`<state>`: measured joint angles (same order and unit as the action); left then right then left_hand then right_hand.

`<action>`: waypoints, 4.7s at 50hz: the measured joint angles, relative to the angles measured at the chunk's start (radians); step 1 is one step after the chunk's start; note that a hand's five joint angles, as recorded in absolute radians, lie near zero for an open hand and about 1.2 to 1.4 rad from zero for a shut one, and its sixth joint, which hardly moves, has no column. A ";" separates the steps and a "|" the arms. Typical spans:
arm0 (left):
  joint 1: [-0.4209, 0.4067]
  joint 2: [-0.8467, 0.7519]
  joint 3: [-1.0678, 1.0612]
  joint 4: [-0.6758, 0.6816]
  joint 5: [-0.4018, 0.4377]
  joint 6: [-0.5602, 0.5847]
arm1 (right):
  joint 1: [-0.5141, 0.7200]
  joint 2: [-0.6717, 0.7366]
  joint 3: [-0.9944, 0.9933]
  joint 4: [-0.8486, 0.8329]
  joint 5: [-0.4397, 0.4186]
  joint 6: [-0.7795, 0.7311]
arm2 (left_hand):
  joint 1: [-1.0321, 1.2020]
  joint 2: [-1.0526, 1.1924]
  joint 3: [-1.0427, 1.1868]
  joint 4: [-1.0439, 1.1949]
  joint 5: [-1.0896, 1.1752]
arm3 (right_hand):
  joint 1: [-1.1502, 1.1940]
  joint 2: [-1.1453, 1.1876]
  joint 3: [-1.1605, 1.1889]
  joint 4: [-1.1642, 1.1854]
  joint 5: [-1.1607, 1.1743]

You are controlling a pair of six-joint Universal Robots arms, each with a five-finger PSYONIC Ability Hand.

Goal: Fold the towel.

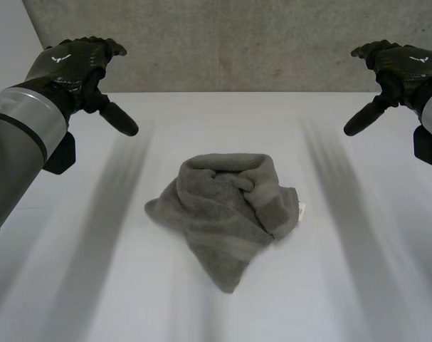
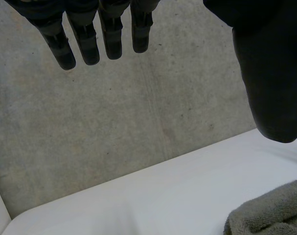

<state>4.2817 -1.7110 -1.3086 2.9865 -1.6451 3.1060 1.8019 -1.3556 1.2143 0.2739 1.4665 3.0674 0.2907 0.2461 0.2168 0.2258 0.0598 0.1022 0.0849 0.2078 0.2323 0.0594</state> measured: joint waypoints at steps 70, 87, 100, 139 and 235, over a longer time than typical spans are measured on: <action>-0.279 -0.382 -0.161 0.310 -0.070 0.210 | 0.178 0.261 0.293 -0.455 -0.178 -0.550 | 0.996 1.079 0.000 0.000 1.105 | 1.131 1.200 0.000 0.000 1.083; 0.015 0.020 -0.168 0.102 0.311 0.211 | -0.115 -0.040 0.207 0.039 -0.633 -0.680 | 1.016 1.079 0.000 0.000 1.110 | 1.131 1.207 0.000 0.000 1.083; 0.039 -0.195 -0.136 0.182 0.415 0.357 | -0.117 0.199 0.067 -0.043 -0.575 -0.861 | 1.017 1.077 0.000 0.000 1.105 | 1.130 1.203 0.000 0.000 1.075; -0.184 -0.005 -0.400 0.351 0.150 0.322 | 0.044 -0.061 0.496 -0.314 -0.093 -0.550 | 0.063 0.063 0.000 0.000 0.061 | -0.004 -0.001 0.000 0.000 -0.001; 0.139 -0.027 0.052 0.943 0.187 0.313 | -0.121 0.135 -0.409 -0.513 -0.373 0.026 | 1.021 1.097 0.000 0.000 1.082 | 1.150 1.227 0.000 0.000 1.080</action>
<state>4.4211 -1.7385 -1.2561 3.9291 -1.4583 3.4194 1.6811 -1.2205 0.8053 -0.2392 1.0938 3.0931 1.3114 1.3434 0.2168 0.2257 1.1421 1.2525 1.3122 0.2078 0.2323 1.1393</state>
